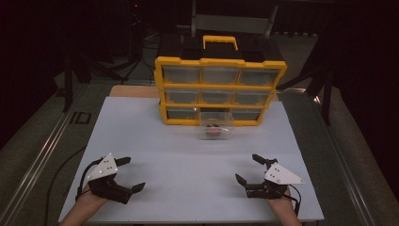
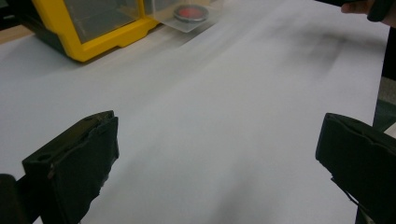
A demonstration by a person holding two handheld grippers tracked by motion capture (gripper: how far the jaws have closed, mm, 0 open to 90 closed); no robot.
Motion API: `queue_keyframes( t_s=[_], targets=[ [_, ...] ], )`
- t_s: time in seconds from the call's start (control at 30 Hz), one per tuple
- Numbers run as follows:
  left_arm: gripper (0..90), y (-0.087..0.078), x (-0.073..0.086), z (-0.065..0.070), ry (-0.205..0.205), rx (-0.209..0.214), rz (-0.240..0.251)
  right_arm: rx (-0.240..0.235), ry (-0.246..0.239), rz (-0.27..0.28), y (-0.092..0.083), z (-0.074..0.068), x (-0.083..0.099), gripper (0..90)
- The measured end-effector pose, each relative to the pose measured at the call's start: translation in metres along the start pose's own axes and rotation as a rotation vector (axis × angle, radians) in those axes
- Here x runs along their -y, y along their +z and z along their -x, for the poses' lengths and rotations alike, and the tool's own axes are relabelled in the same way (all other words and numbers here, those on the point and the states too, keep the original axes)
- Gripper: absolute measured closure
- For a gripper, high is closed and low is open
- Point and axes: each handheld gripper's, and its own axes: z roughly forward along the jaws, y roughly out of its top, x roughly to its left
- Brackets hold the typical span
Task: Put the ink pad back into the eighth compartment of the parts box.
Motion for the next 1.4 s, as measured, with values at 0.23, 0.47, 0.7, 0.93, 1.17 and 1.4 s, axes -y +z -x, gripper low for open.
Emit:
queue_keyframes(
  t_s=[0.23, 0.47, 0.7, 0.93, 1.17, 1.4],
  targets=[
    [0.2, 0.001, 0.020, 0.002, -0.019, -0.055, 0.012, -0.002, 0.000, -0.003, 0.001, -0.001, 0.000, 10.3],
    [0.2, 0.000, 0.033, 0.000, -0.047, -0.116, 0.033, -0.004, 0.000, -0.004, 0.001, 0.000, 0.001, 10.3],
    [0.2, -0.001, 0.043, -0.002, -0.077, -0.190, 0.052, -0.003, -0.001, -0.008, 0.001, 0.000, 0.002, 10.2],
    [0.2, 0.002, 0.046, -0.001, -0.110, -0.313, 0.056, -0.007, -0.007, -0.020, 0.002, 0.000, 0.004, 10.2],
    [0.2, -0.001, 0.051, -0.005, -0.152, -0.344, 0.092, -0.012, -0.013, -0.031, 0.004, -0.001, 0.006, 10.2],
    [0.2, -0.001, 0.052, -0.005, -0.146, -0.348, 0.097, -0.012, -0.010, -0.036, 0.004, 0.001, 0.007, 10.3]
  ],
)
